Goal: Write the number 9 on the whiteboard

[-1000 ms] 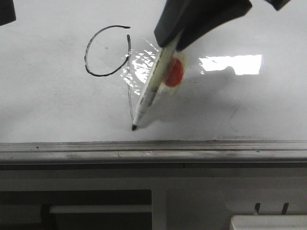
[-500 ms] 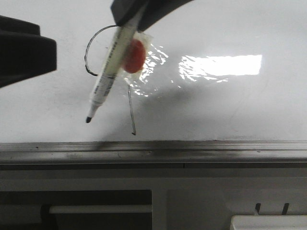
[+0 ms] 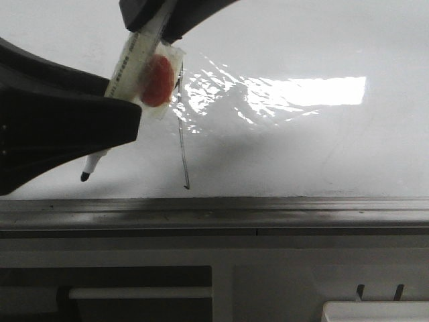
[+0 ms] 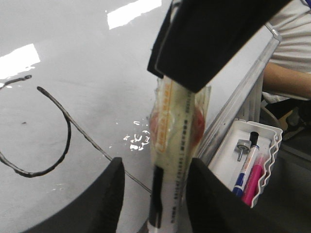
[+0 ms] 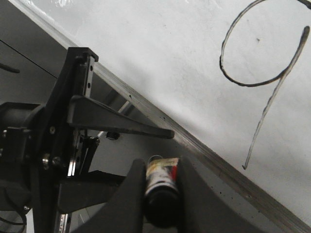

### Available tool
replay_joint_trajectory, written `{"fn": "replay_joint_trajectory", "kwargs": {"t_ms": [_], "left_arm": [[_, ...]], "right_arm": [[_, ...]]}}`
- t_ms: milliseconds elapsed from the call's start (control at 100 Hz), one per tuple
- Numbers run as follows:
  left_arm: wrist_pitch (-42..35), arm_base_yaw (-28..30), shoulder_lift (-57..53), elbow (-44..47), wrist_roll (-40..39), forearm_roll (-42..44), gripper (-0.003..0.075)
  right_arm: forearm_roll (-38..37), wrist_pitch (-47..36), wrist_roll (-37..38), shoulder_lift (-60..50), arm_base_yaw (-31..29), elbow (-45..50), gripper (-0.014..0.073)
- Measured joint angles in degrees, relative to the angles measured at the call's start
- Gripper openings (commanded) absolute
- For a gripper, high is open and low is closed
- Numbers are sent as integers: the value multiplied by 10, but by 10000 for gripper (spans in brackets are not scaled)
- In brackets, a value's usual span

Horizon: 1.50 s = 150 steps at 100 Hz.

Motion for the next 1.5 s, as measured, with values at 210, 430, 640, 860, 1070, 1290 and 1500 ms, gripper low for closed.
{"fn": "replay_joint_trajectory", "kwargs": {"t_ms": [210,430,640,860,1070,1290,1500], "left_arm": [[-2,0,3,0,0,4,231],[-26,0,3,0,0,8,-20],[-31,0,3,0,-9,-7,-20],[-2,0,3,0,-17,-191,-20],[61,0,3,0,-17,-383,-20],[78,0,3,0,-17,-446,-20],[78,0,3,0,-17,-455,-20]], "right_arm": [[2,0,0,0,0,0,-50],[1,-5,-3,-1,0,-1,-22],[-1,-5,-27,-1,0,-1,362],[-19,-15,-29,-1,0,-1,409],[-21,-15,-30,-1,0,-1,409],[-23,-10,-32,-1,0,-1,409],[-21,-4,-32,-1,0,-1,409]]}}
